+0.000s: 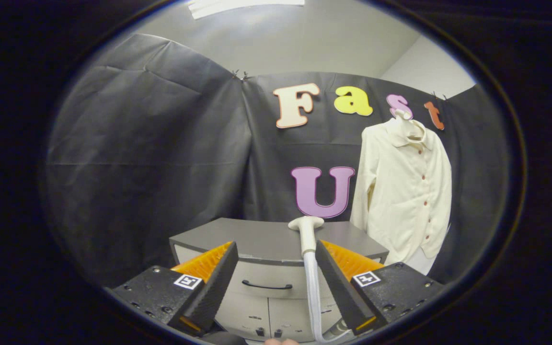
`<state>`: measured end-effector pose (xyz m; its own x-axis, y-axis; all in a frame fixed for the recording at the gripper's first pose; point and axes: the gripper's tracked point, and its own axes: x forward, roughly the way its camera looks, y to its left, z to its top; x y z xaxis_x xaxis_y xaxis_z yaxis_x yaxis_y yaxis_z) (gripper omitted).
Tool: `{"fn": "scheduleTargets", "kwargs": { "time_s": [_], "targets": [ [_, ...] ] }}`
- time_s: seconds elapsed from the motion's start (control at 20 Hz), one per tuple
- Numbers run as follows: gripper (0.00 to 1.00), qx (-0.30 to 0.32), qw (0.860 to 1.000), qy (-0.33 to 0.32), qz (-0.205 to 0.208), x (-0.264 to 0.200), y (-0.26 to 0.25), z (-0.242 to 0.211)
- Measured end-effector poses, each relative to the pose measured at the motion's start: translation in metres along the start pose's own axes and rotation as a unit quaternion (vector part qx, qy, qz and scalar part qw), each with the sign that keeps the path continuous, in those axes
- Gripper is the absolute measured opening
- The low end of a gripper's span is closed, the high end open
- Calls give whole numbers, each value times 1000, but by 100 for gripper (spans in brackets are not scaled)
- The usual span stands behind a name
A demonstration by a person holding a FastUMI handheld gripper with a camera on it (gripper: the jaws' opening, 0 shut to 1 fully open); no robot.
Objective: Iron the clothes twice with a garment steamer, once on the left side and once on the right side.
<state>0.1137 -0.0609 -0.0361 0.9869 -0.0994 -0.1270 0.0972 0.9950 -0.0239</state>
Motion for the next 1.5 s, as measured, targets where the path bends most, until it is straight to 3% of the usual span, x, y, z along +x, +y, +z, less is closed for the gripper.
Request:
{"fn": "scheduleTargets", "kwargs": {
  "time_s": [0.85, 1.05, 1.3, 1.5],
  "targets": [
    [98, 12, 995, 88, -41, 143, -57, -52],
    [92, 49, 990, 123, -40, 174, -63, -70],
    [67, 62, 979, 191, -31, 199, -54, -98],
    [41, 69, 977, 197, -40, 198, -60, -97]
  ]
}}
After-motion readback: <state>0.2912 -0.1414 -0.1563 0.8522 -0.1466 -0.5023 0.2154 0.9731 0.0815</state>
